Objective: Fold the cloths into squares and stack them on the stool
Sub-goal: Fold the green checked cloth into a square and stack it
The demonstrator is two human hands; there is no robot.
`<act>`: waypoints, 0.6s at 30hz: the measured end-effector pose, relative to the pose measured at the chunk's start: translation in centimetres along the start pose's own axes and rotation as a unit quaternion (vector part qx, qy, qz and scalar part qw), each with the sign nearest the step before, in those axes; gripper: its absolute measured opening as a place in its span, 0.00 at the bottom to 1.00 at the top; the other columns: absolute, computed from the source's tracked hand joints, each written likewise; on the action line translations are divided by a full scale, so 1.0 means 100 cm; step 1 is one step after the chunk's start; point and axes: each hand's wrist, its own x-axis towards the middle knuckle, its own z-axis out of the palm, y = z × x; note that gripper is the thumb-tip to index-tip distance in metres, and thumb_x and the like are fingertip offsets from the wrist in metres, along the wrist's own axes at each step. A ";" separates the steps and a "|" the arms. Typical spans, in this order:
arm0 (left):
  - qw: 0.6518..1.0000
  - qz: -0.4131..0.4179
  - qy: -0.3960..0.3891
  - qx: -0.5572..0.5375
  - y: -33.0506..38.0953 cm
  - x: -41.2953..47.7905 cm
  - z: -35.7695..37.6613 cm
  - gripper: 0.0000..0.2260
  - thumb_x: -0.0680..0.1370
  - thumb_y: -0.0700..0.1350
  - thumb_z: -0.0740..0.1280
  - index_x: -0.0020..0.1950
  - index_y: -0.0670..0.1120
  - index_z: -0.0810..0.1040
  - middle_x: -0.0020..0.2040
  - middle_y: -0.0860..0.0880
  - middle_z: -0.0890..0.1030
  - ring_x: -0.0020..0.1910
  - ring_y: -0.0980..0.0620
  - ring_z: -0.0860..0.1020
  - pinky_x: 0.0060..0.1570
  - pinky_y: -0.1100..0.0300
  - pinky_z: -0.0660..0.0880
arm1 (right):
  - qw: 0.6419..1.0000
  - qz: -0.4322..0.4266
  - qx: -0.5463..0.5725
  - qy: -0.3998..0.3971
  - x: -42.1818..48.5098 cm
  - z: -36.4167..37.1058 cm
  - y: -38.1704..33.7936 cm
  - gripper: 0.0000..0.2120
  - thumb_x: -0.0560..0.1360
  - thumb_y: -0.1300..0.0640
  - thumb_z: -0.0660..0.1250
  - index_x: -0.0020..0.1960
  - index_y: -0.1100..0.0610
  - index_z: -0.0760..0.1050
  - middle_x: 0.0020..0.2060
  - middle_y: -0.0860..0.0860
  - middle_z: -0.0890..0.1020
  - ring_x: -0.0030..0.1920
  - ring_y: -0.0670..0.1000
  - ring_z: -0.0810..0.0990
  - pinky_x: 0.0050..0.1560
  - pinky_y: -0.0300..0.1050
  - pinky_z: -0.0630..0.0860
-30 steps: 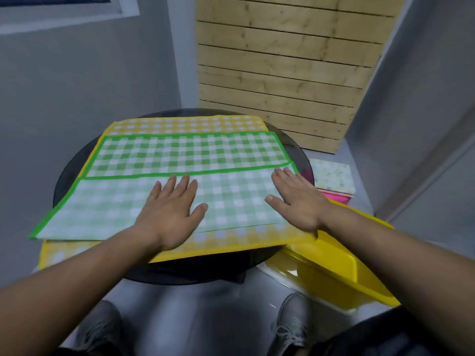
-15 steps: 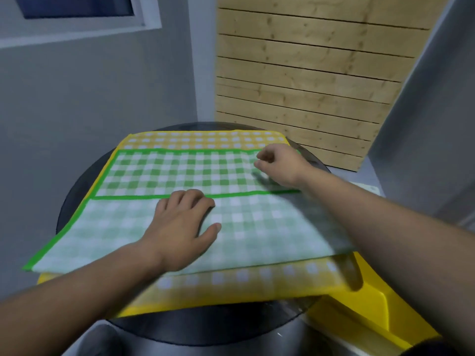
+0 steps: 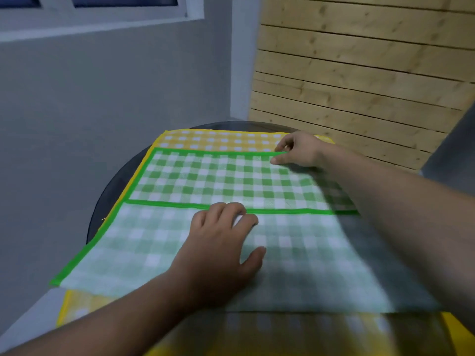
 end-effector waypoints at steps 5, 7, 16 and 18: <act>1.000 0.008 0.011 0.004 -0.001 -0.001 0.002 0.22 0.77 0.65 0.54 0.66 0.57 0.69 0.66 0.54 0.70 0.66 0.51 0.66 0.61 0.52 0.62 | 0.999 -0.041 0.011 0.005 -0.011 -0.015 -0.018 0.06 0.72 0.56 0.75 0.42 0.58 0.81 0.33 0.49 0.80 0.34 0.47 0.76 0.40 0.42 0.75; 1.000 0.012 0.017 0.008 -0.001 -0.001 0.003 0.20 0.77 0.64 0.55 0.65 0.56 0.70 0.65 0.52 0.71 0.65 0.50 0.67 0.59 0.52 0.63 | 0.998 -0.067 -0.002 0.015 -0.024 -0.024 -0.029 0.05 0.73 0.55 0.73 0.42 0.57 0.81 0.35 0.49 0.81 0.36 0.46 0.76 0.40 0.41 0.74; 0.998 0.044 0.045 0.025 0.005 -0.005 -0.006 0.14 0.80 0.58 0.53 0.54 0.52 0.74 0.47 0.53 0.70 0.47 0.50 0.69 0.49 0.52 0.69 | 0.981 -0.173 -0.056 0.072 -0.124 -0.075 -0.085 0.07 0.74 0.52 0.72 0.38 0.52 0.79 0.32 0.43 0.80 0.33 0.40 0.75 0.37 0.36 0.72; 0.997 0.053 0.043 0.043 0.006 -0.006 -0.009 0.15 0.81 0.57 0.52 0.51 0.52 0.75 0.46 0.53 0.71 0.45 0.49 0.69 0.48 0.52 0.69 | 0.980 -0.177 -0.057 0.072 -0.149 -0.079 -0.093 0.08 0.74 0.52 0.72 0.38 0.52 0.79 0.31 0.42 0.79 0.31 0.39 0.73 0.34 0.32 0.69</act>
